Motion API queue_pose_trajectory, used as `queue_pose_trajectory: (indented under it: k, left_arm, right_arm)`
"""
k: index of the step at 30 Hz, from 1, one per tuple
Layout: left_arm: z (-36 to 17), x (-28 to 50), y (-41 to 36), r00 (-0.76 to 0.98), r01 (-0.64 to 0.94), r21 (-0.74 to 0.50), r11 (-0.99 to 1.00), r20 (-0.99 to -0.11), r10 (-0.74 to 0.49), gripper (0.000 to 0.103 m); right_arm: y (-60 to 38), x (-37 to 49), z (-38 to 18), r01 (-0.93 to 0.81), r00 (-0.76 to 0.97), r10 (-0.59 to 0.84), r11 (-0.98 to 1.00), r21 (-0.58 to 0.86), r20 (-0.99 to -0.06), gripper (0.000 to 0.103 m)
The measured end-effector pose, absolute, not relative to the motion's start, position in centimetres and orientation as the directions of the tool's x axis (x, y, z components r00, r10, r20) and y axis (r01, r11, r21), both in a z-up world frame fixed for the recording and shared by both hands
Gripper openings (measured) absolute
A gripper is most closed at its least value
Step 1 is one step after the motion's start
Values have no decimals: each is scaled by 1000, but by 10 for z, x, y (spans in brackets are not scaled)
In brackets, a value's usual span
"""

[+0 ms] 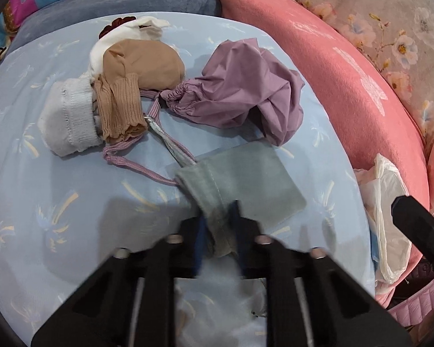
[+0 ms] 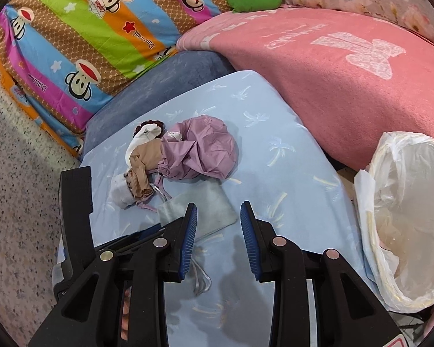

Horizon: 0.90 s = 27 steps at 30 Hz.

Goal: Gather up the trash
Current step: 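Grasp the grey-green drawstring pouch with the left gripper while the right gripper grasps the purple cloth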

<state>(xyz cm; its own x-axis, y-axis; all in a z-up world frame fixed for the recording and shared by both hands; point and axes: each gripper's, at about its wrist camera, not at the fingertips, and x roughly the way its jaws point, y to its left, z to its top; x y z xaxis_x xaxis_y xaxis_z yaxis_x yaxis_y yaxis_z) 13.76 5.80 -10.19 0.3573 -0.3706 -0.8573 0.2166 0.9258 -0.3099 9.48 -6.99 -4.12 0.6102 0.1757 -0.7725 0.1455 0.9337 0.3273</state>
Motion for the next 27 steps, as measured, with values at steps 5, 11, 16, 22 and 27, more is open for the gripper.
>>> queue_pose_trajectory:
  k: [5,11,16,22,27]
  left_arm:
    - [-84,142,75,396,203,-325,924,-835,-381,5]
    - [-51,154,102,484,186,-315,931,-795,-366,5]
    - [-31,168,113,546,175,-285,942,-768,-334,5]
    - [-19,183,117,591,165,-272,948,-742,-316,5]
    - [-19,193,120,594,160,-268,950,-742,-310,5]
  right_arm:
    - [-61,116,-44,126,606,176,942,312,-776,32]
    - [-48,152,-49,111,608,189,942,318,-771,41]
    - [-42,185,-55,132,615,178,937,323,-768,60]
    - [-39,221,-68,153,595,179,932,328,-784,67]
    - [-32,230,-87,153,559,185,935,319,-808,66]
